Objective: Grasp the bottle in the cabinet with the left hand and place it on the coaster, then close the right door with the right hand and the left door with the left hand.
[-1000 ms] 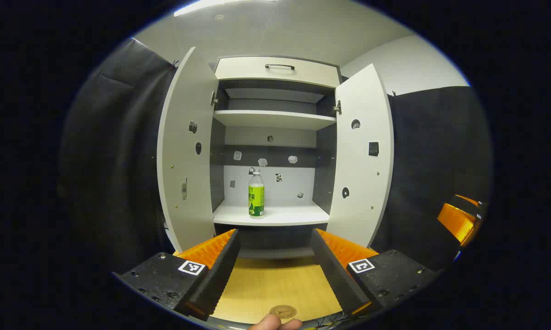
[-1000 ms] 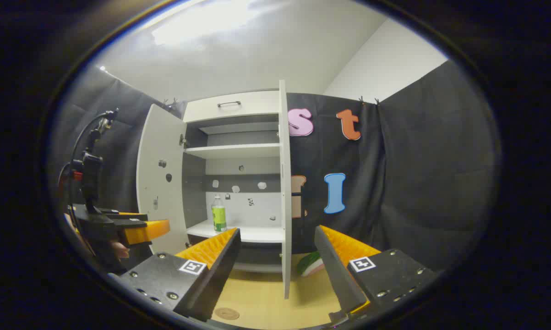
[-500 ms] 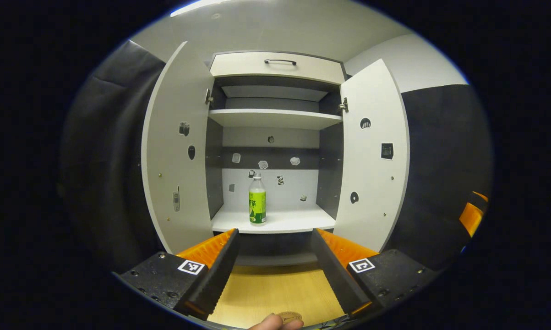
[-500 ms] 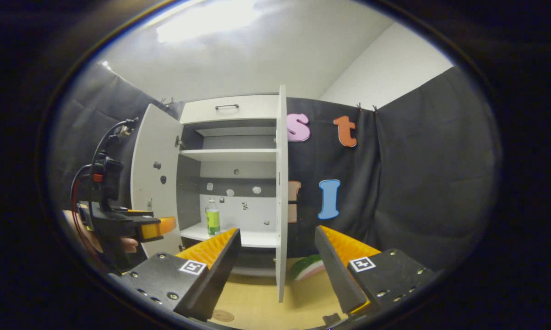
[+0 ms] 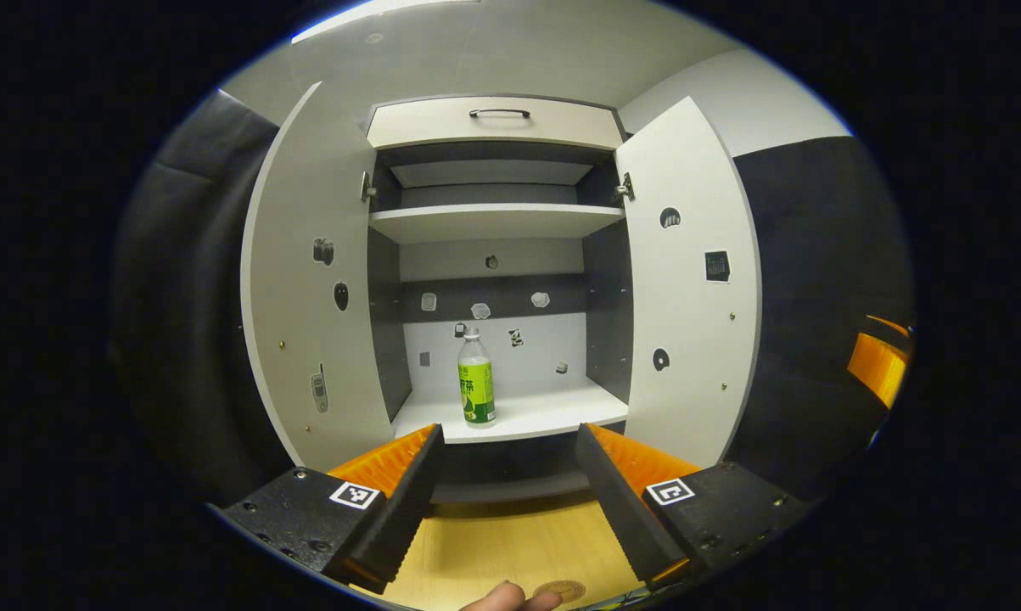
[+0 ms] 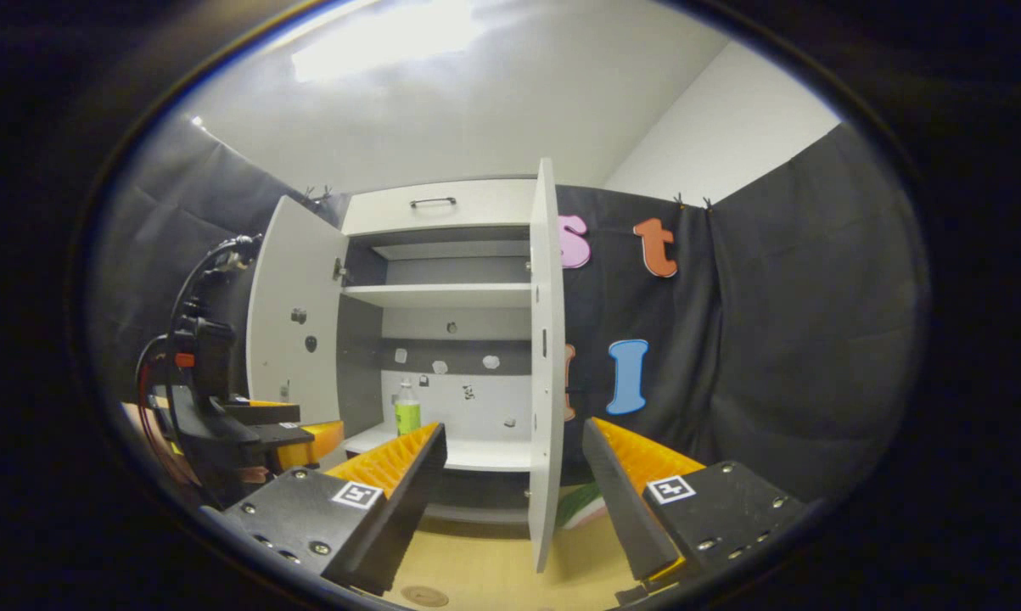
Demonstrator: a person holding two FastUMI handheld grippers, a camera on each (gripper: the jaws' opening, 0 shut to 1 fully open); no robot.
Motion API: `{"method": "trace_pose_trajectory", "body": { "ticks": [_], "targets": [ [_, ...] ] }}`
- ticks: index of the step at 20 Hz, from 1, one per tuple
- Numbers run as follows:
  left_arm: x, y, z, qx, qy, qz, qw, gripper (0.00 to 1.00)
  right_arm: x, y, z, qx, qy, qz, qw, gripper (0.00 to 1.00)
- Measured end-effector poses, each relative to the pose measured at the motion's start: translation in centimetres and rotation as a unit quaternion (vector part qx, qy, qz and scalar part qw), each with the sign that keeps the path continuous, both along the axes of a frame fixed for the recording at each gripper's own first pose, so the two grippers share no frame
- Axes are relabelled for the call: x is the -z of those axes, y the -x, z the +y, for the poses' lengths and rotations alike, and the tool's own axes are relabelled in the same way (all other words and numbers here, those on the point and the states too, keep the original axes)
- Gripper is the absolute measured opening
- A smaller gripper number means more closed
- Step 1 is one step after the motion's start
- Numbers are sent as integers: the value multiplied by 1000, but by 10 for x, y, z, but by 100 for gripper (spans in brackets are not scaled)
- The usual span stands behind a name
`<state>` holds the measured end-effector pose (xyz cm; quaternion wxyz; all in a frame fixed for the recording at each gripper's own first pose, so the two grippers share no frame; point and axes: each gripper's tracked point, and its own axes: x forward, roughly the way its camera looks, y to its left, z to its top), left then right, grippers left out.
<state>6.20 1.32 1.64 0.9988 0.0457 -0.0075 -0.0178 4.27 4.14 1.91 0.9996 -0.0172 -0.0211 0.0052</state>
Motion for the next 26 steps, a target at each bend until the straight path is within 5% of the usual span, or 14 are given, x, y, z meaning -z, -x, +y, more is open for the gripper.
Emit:
{"method": "trace_pose_trajectory", "body": {
  "ticks": [9,26],
  "targets": [
    [4,-59,10,-3,-15,6,1000,98,16,-50,18,-23,8,17,1000,98],
    [36,-265,61,-29,33,9,999,99,31,-122,47,-15,14,23,1000,97]
  ]
}}
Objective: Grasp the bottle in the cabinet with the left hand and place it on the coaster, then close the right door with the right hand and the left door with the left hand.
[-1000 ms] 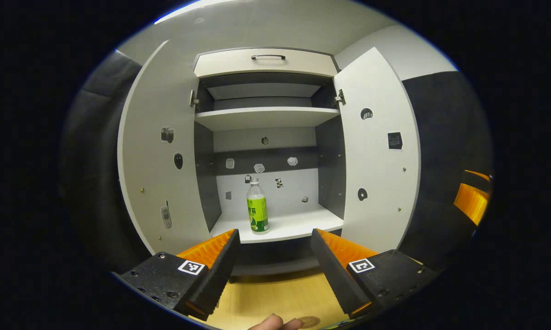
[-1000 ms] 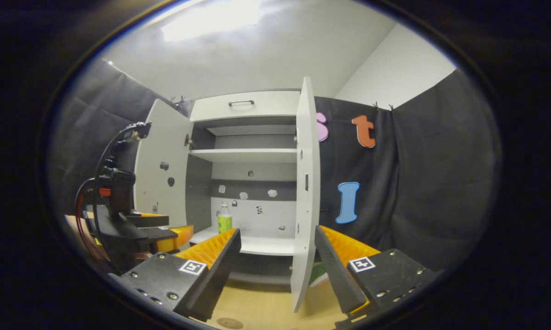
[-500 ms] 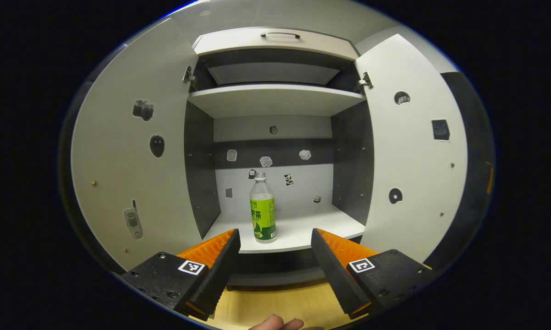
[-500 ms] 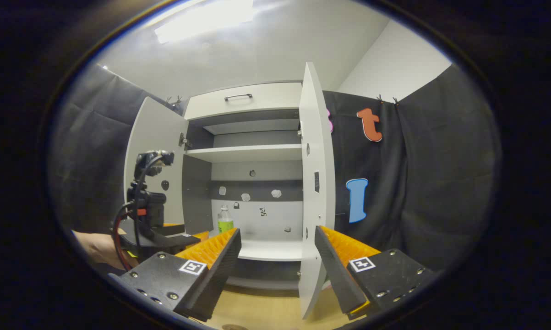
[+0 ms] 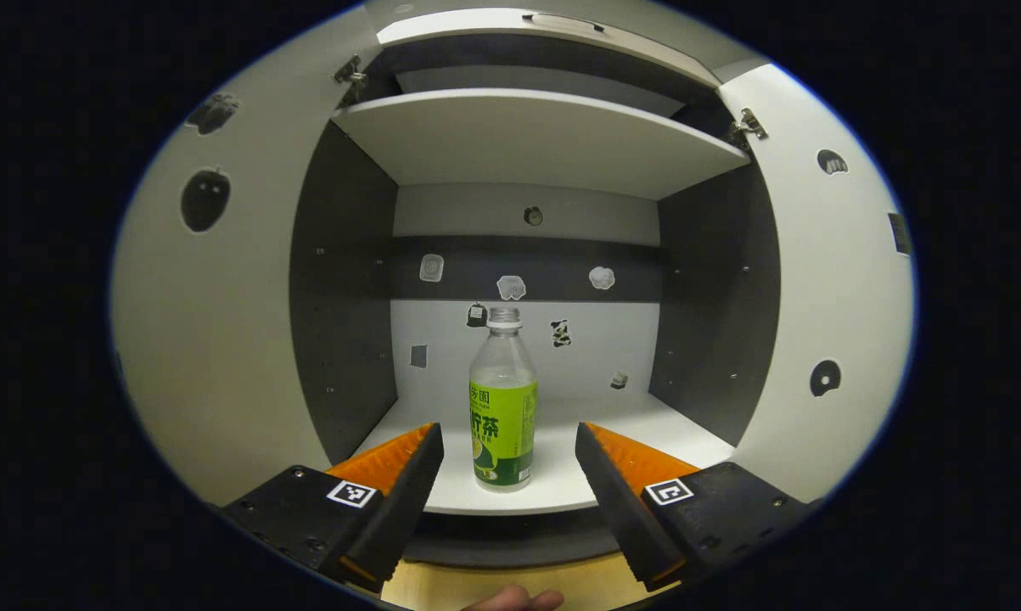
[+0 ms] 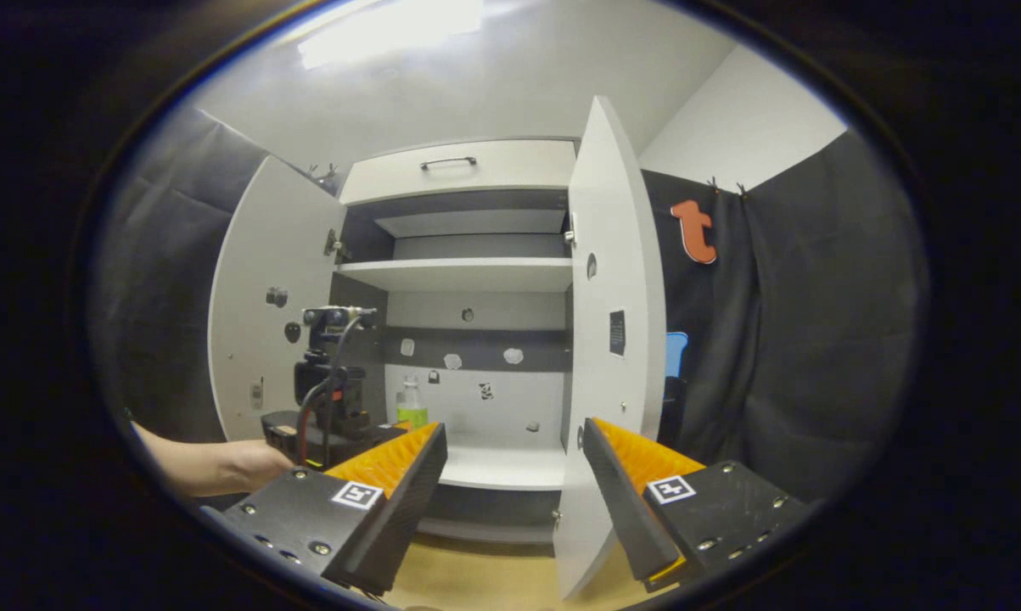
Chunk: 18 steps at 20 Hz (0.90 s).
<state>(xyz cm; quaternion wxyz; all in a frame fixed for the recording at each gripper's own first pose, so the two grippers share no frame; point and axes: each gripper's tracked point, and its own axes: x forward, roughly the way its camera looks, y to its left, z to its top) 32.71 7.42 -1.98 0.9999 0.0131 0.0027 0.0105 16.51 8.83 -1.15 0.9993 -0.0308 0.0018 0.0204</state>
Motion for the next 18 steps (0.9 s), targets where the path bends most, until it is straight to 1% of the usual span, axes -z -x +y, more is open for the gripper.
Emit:
{"method": "trace_pose_trajectory", "body": {
  "ticks": [5,7,8,9,10,11,12,13,16,18],
  "targets": [
    [9,-46,9,-3,0,-6,1000,99,13,-6,6,5,11,13,1000,98],
    [16,-62,7,4,-2,-1,1000,99,17,-6,7,8,18,17,1000,98],
    [17,-70,5,5,-6,0,1000,99,19,-5,7,9,22,19,1000,100],
    [21,-77,4,10,-10,3,1000,99,22,-5,7,10,24,21,999,98],
    [24,-82,1,15,-12,5,1000,99,24,-4,5,11,26,25,999,98],
    [26,-88,-1,18,-13,6,1000,96,27,-1,3,14,29,28,999,98],
    [28,-87,-1,22,-9,12,1000,93,29,2,1,16,31,30,999,98],
    [25,-86,-3,26,-3,6,1000,81,30,5,0,17,33,32,999,98],
    [20,-72,-9,37,28,3,999,80,31,13,1,12,32,33,999,98],
    [18,-57,-9,36,31,5,999,81,30,17,0,9,29,33,999,98]
  ]
}}
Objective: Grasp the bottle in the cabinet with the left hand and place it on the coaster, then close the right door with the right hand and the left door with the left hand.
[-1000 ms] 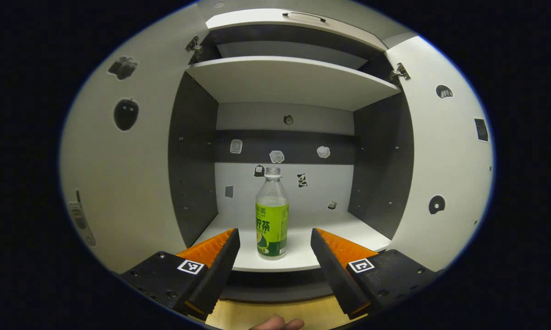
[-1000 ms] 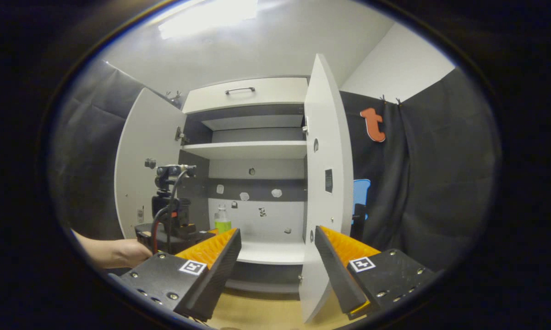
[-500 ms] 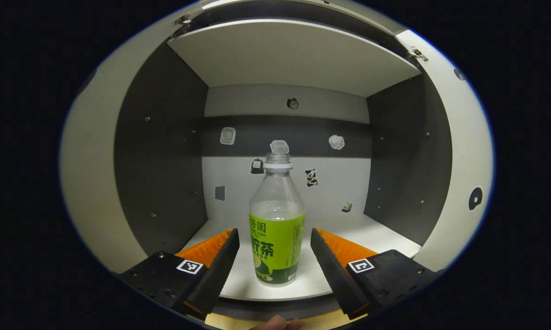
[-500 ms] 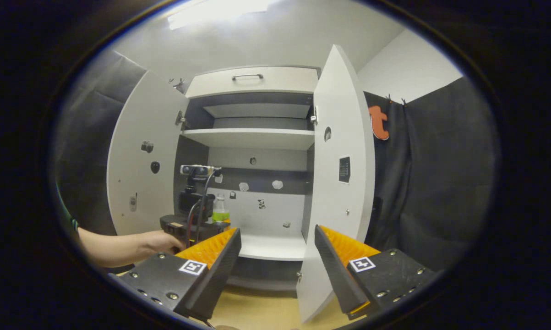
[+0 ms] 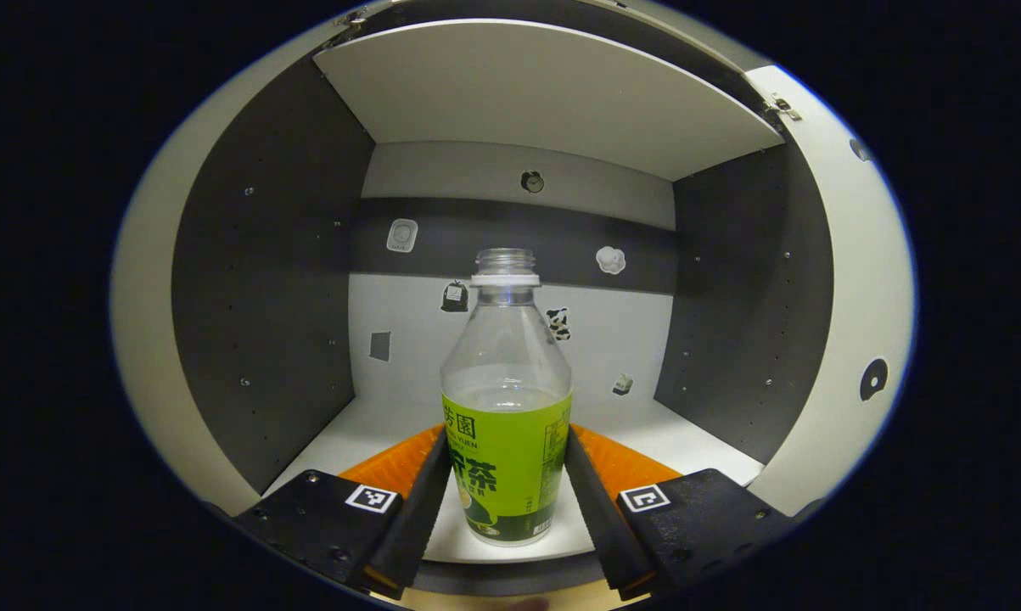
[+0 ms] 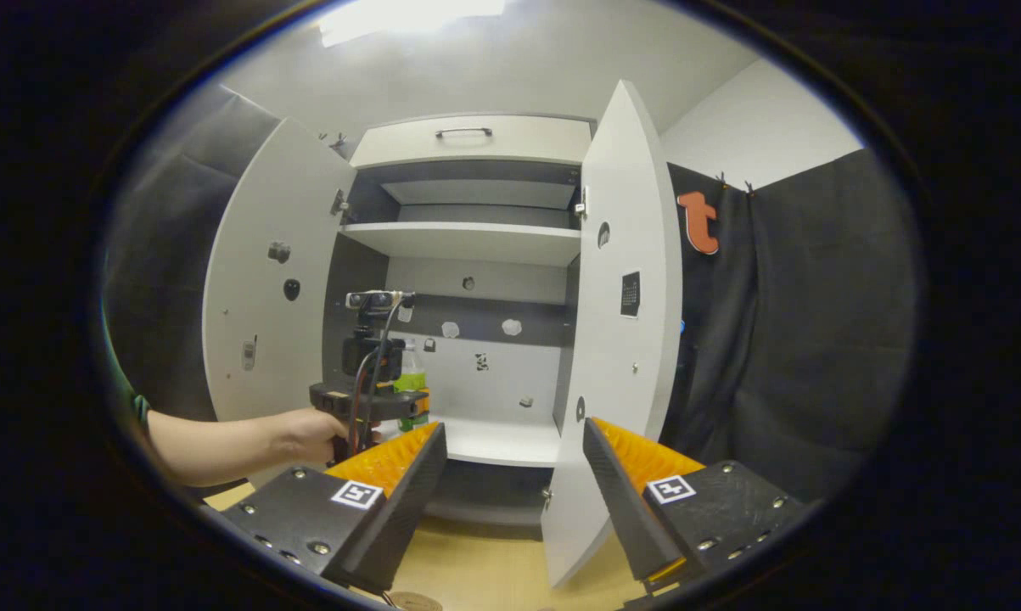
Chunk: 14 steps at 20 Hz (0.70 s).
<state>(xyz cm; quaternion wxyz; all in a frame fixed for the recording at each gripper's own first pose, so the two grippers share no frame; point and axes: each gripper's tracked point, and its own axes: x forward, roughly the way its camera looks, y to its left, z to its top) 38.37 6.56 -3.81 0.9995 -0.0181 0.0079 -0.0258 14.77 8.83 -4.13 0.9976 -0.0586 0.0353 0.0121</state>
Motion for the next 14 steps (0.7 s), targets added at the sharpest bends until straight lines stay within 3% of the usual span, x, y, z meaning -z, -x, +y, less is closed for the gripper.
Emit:
{"method": "trace_pose_trajectory", "body": {
  "ticks": [8,13,14],
  "targets": [
    [-20,89,-9,8,-16,-24,1000,80,-18,24,0,-19,-24,-14,999,98],
    [-10,150,-19,14,-23,-27,999,80,-28,49,-2,-28,-34,-18,999,94],
    [-5,162,-20,14,-25,-25,999,80,-30,53,-1,-30,-34,-19,999,98]
  ]
}}
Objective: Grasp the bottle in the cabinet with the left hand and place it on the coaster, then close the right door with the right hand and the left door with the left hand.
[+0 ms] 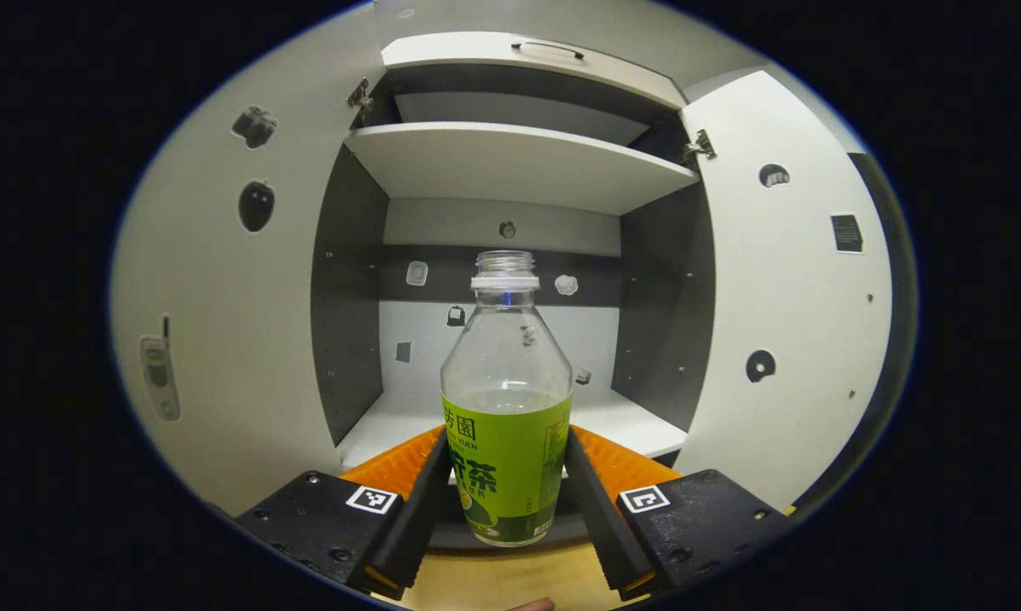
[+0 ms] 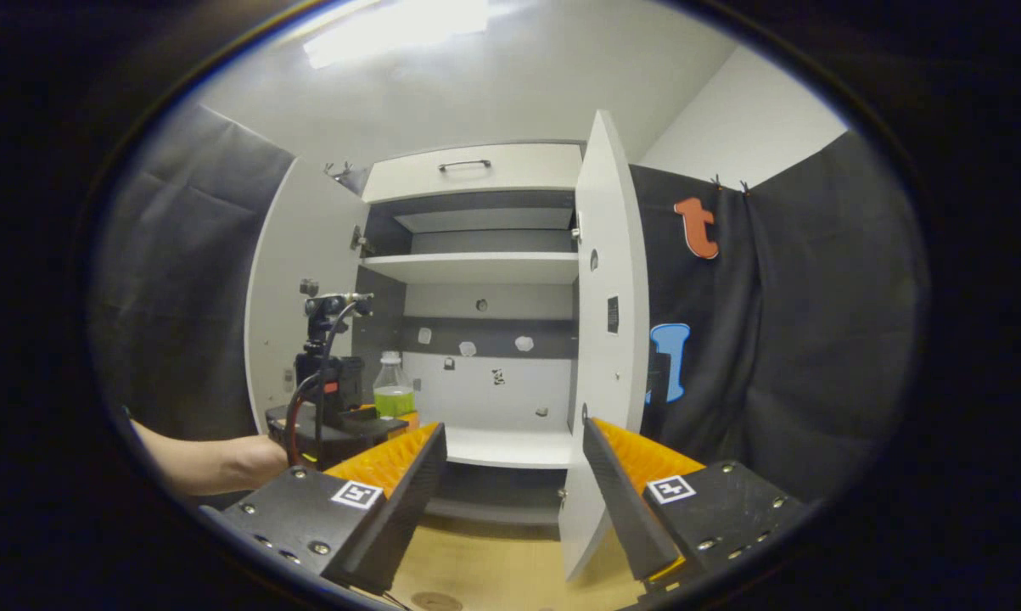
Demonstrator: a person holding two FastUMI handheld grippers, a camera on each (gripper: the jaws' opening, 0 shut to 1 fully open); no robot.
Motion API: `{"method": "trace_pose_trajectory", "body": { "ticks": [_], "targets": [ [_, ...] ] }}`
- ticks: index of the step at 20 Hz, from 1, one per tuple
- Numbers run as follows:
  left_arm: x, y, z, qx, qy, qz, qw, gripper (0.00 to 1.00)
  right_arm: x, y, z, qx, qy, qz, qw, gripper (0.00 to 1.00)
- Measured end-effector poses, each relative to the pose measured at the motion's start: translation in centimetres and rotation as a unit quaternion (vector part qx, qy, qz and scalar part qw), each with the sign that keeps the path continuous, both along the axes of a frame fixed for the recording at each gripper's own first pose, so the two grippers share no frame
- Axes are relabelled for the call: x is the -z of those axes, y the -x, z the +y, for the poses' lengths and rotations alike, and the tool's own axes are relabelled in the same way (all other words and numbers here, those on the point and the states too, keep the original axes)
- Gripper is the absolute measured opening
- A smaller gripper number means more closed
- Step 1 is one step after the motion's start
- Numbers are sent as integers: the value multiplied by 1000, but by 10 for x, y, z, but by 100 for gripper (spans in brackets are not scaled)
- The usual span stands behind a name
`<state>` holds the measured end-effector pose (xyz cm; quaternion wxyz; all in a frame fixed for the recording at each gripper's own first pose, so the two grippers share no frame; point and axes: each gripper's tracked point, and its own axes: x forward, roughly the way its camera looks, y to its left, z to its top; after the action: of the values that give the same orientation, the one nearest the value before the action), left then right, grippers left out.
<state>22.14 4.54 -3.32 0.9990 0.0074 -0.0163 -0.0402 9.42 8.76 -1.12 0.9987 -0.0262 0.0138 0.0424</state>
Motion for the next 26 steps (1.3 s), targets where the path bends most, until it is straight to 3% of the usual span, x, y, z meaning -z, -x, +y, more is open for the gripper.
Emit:
{"method": "trace_pose_trajectory", "body": {
  "ticks": [3,5,8,13,22,26],
  "targets": [
    [20,32,-9,5,0,2,1000,80,0,14,-1,-7,4,-3,1000,94],
    [41,50,-11,6,-4,5,1000,80,3,22,0,-10,4,1,1000,98],
    [79,74,-30,30,12,12,999,80,9,28,2,-15,2,8,1000,94],
    [142,107,-52,52,23,19,998,81,23,33,6,-22,-8,24,999,98],
    [282,155,-82,92,-52,75,992,81,59,38,14,-38,-36,62,997,98],
    [319,163,-82,108,-58,90,988,81,75,41,33,-70,-39,76,994,98]
  ]
}}
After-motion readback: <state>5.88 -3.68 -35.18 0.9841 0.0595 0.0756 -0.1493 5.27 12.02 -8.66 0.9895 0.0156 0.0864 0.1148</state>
